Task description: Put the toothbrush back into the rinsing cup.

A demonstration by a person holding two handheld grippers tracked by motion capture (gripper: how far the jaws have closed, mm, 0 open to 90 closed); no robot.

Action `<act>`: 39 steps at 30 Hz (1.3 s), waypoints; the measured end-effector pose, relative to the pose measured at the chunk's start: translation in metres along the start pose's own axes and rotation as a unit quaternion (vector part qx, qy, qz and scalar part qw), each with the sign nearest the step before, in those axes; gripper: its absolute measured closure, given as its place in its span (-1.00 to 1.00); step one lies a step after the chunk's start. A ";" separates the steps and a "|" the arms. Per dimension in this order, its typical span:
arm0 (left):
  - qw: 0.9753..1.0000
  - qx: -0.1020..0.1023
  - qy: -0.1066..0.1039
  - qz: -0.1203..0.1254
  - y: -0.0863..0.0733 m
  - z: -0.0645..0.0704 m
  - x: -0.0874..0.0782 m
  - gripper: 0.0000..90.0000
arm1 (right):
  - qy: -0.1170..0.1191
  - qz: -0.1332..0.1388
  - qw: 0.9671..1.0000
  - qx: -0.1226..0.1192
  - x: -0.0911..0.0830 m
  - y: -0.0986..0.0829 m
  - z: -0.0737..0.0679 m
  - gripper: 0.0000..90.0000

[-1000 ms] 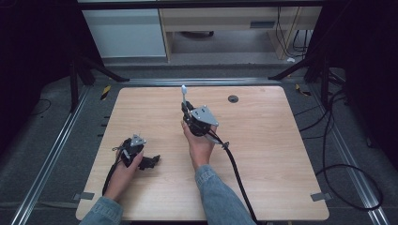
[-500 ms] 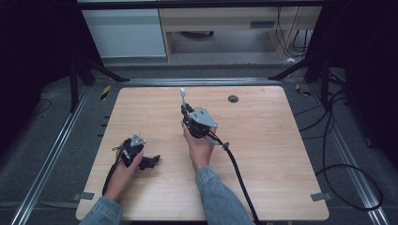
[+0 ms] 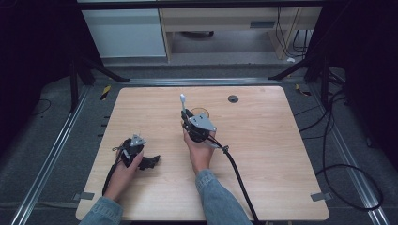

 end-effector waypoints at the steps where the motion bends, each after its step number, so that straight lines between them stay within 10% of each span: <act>1: 1.000 0.000 0.000 0.000 0.000 0.000 0.000 -1.00 | 0.000 0.000 1.000 -0.001 0.000 0.000 0.000 0.76; 39: 1.000 0.002 -0.001 -0.001 0.000 0.000 0.000 -1.00 | 0.005 -0.015 1.000 -0.005 0.003 -0.018 -0.003 0.75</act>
Point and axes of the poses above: each handheld gripper's, and its own axes: x roughly forward along the jaws, y roughly out of its top, z roughly to its right, the point moved 6 cm from there along x, roughly forward along the jaws, and after that the axes turned 15 degrees about -y, right-handed, at the moved point
